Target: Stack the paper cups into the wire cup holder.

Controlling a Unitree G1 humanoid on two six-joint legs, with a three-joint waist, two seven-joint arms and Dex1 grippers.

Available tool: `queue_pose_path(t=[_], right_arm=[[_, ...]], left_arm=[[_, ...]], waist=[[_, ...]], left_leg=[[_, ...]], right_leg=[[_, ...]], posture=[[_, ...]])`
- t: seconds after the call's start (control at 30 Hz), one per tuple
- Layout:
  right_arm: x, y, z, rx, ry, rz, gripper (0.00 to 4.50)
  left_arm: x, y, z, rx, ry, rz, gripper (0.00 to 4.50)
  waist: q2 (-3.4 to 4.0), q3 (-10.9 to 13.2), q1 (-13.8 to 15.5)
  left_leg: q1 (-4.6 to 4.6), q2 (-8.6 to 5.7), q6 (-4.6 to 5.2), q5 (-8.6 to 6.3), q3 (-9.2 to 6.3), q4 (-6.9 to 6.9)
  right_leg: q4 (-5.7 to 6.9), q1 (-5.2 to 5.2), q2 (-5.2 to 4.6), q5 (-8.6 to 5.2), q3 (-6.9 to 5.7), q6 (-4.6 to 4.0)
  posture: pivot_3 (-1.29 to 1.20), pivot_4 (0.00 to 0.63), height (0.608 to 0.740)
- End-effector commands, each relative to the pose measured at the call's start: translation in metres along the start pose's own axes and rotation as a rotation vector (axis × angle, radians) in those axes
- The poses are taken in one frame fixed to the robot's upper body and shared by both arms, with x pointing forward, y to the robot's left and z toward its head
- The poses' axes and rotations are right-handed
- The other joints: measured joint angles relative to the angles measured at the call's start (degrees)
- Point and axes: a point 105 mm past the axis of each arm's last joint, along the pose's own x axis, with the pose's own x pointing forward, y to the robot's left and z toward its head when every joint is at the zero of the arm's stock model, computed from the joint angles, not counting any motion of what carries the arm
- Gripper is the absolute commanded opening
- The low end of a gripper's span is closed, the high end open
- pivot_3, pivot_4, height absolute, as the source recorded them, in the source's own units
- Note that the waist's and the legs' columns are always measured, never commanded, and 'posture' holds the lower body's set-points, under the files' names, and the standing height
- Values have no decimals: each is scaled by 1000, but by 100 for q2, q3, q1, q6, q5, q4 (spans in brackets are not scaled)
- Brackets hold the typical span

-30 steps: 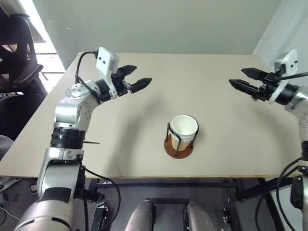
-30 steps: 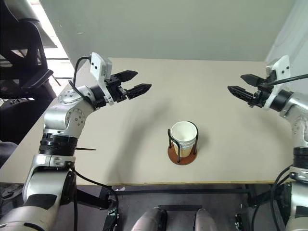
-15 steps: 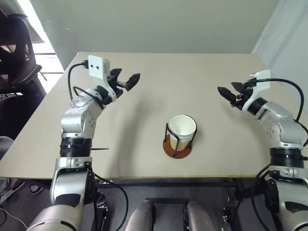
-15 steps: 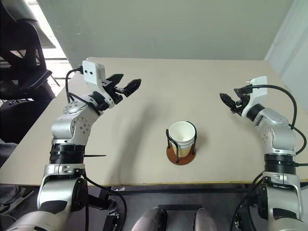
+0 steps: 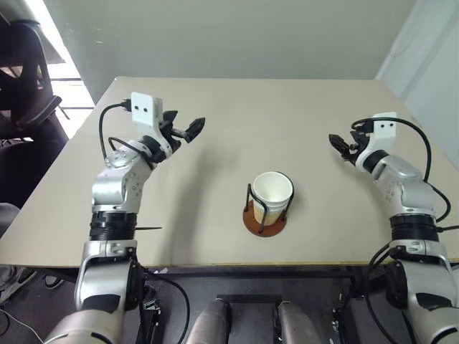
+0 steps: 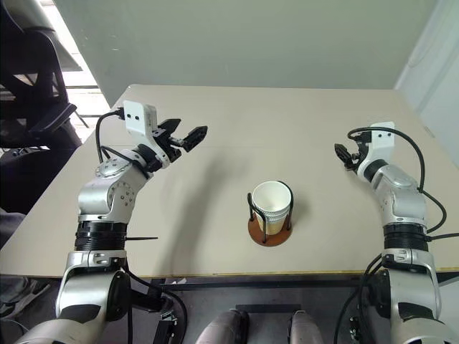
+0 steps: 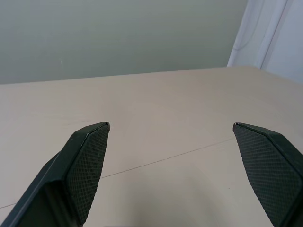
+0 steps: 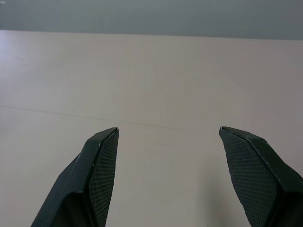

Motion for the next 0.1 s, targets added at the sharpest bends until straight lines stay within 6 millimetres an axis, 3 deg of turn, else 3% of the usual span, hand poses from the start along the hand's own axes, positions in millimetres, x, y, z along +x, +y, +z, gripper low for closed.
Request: queue_pose_path(t=[0.03, 0.1], right_arm=[[3, -2, 22, -11, -85, -24, 3430], [5, -1, 23, -12, -94, -21, 3430]], left_arm=[[-2, 0, 17, 25, -63, 5, 4472], [-2, 0, 17, 24, -62, 6, 4472]], waist=[[0, 0, 0], [0, 0, 0]], left_leg=[[0, 0, 2, -1, 0, -2], [-2, 0, 6, -3, 0, -4]], right_leg=[[-4, 0, 0, 0, 0, 0], [-11, 0, 0, 0, 0, 0]], posture=[[0, 150, 740], [0, 150, 740]])
